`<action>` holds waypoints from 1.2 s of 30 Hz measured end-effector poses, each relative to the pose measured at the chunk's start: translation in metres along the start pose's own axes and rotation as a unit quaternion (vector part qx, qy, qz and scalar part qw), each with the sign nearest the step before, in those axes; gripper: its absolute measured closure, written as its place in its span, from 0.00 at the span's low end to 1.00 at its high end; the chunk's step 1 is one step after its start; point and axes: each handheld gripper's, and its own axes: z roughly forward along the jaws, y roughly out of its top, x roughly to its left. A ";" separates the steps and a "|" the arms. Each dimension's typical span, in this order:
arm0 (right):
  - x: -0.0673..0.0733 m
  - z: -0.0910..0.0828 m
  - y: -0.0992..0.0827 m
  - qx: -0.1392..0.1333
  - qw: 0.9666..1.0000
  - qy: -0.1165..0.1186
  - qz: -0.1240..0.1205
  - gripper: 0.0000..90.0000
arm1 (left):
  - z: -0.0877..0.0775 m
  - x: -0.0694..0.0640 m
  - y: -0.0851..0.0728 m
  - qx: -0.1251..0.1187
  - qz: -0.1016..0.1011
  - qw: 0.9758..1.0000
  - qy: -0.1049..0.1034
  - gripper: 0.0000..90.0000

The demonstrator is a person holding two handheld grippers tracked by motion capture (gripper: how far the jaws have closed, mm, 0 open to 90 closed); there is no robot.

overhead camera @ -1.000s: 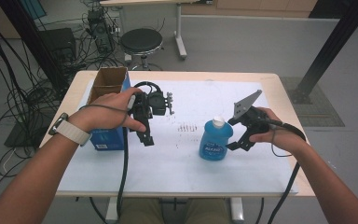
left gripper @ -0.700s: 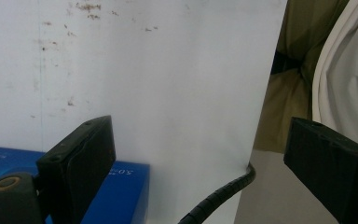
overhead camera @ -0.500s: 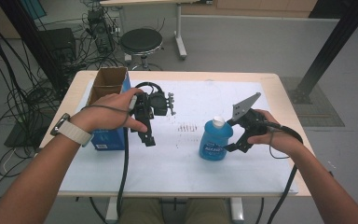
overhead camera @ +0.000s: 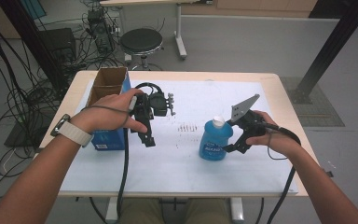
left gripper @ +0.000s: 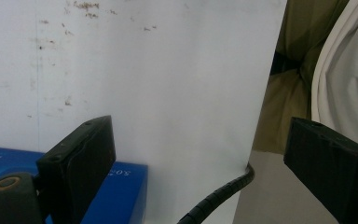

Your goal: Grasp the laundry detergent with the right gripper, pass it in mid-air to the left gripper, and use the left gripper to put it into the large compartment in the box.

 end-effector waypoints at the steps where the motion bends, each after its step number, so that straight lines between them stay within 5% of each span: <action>1: 0.000 0.000 0.000 0.000 1.000 0.000 0.000 0.07 | 0.000 0.000 0.000 0.000 0.000 1.000 0.000 0.10; 36: 0.000 0.000 -0.006 -0.011 1.000 -0.001 0.005 0.07 | -0.001 0.001 -0.003 -0.004 -0.004 1.000 0.001 0.10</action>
